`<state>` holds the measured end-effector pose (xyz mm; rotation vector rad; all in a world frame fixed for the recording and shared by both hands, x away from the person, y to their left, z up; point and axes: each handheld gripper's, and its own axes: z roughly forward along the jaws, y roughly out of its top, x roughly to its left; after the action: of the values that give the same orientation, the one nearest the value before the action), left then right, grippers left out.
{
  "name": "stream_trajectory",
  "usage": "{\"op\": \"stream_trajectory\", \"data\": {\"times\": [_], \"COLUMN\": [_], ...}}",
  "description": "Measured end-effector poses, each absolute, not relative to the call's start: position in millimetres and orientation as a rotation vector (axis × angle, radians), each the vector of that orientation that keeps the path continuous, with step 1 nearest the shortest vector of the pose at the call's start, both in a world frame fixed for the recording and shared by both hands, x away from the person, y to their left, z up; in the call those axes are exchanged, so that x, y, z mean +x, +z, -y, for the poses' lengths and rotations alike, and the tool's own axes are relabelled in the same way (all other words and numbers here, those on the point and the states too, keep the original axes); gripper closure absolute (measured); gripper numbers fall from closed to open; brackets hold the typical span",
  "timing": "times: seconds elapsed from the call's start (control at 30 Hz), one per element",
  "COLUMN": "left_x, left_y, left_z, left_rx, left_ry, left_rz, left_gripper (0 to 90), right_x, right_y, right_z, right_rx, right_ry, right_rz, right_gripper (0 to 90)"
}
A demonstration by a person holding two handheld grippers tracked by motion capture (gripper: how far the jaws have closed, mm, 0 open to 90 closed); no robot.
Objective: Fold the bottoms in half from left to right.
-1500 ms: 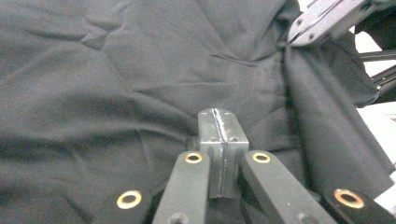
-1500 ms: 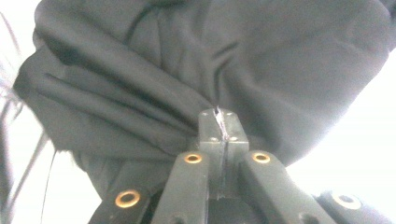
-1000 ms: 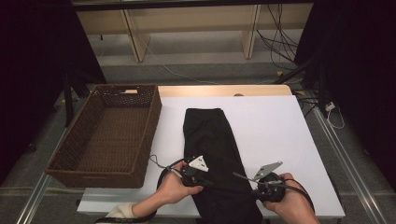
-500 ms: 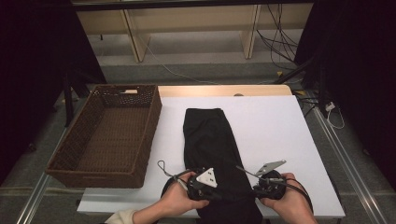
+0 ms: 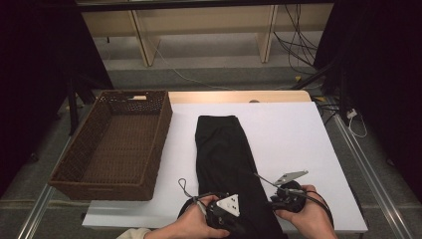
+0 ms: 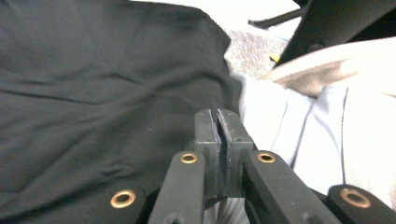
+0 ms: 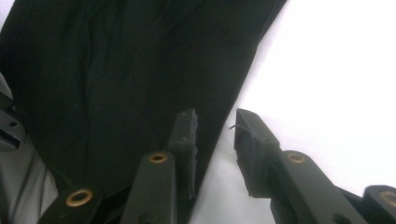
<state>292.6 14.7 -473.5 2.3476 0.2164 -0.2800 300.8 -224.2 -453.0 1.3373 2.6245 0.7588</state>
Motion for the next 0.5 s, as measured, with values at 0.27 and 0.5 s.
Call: {"op": "stream_trajectory", "data": {"times": [0.27,0.5], "left_x": [310.6,318.9], "left_y": [-466.2,-460.8], "left_z": [-34.0,-56.2], "left_rx": [2.325,2.289], "left_ry": [-0.157,-0.046], "left_rz": [-0.326,-0.409], "left_gripper": [82.0,72.0], "right_x": [300.2,303.3], "right_y": [-452.9,-456.3], "right_z": [223.0,223.6], "right_rx": [1.407,1.436], "right_ry": [0.822,0.885], "right_rz": [-2.615,-2.562], "right_gripper": [65.8,60.4]}}
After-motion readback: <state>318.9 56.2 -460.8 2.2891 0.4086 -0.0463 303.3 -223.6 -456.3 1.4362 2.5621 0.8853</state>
